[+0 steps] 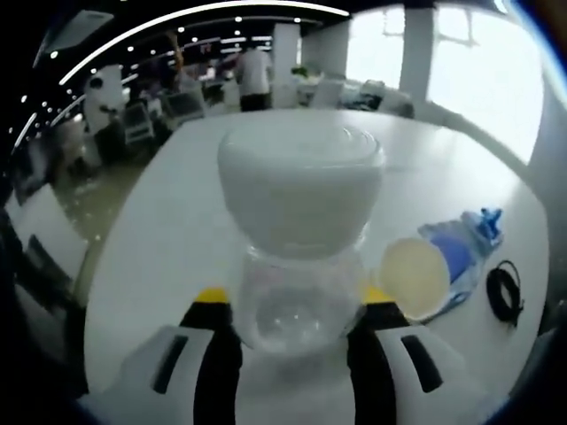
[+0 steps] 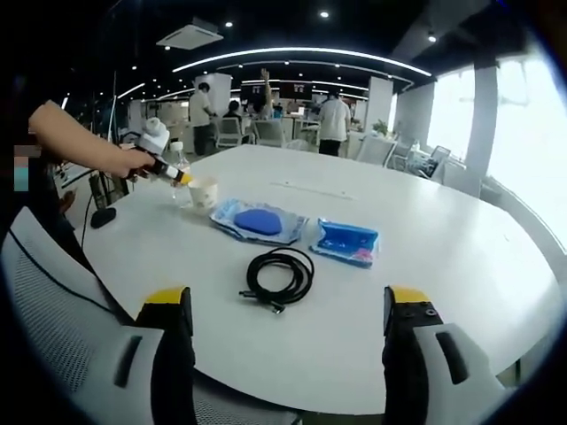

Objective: Arrange the tabletop items into an orderly group along one side of the table until the central work area is clear of visible clutter.

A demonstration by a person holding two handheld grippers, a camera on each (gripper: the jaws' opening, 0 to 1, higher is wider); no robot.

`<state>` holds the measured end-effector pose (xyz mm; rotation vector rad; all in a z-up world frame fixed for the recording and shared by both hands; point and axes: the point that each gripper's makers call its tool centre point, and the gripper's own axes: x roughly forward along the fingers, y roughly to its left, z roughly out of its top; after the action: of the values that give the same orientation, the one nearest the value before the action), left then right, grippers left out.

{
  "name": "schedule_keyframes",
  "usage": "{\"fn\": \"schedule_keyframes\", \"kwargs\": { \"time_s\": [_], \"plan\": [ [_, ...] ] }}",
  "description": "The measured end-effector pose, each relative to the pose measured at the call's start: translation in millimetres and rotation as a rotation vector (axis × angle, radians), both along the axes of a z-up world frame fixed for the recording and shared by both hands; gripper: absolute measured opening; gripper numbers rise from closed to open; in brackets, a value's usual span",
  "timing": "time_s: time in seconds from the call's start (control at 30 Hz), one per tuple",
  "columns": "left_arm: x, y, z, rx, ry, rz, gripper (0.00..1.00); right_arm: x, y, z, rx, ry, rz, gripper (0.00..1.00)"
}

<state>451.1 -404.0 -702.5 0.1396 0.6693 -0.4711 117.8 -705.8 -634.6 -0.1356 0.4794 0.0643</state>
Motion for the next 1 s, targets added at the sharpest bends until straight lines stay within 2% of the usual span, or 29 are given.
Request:
{"fn": "schedule_keyframes", "kwargs": {
  "time_s": [0.23, 0.7, 0.87, 1.0],
  "plan": [
    [-4.6, -5, 0.1, -0.001, 0.004, -0.004, 0.43, 0, 0, -0.6, -0.003, 0.003, 0.002, 0.88],
    [-9.0, -8, -0.1, -0.010, 0.007, 0.039, 0.43, 0, -3, -1.7, -0.007, 0.005, -0.001, 0.87],
    [-12.6, -6, 2.1, -0.020, -0.004, 0.030, 0.43, 0, -2, -2.8, -0.013, 0.011, 0.007, 0.87],
    [-16.0, -5, 8.9, -0.035, -0.022, 0.023, 0.47, 0, -2, -4.0, -0.010, 0.016, 0.011, 0.87]
  ]
}}
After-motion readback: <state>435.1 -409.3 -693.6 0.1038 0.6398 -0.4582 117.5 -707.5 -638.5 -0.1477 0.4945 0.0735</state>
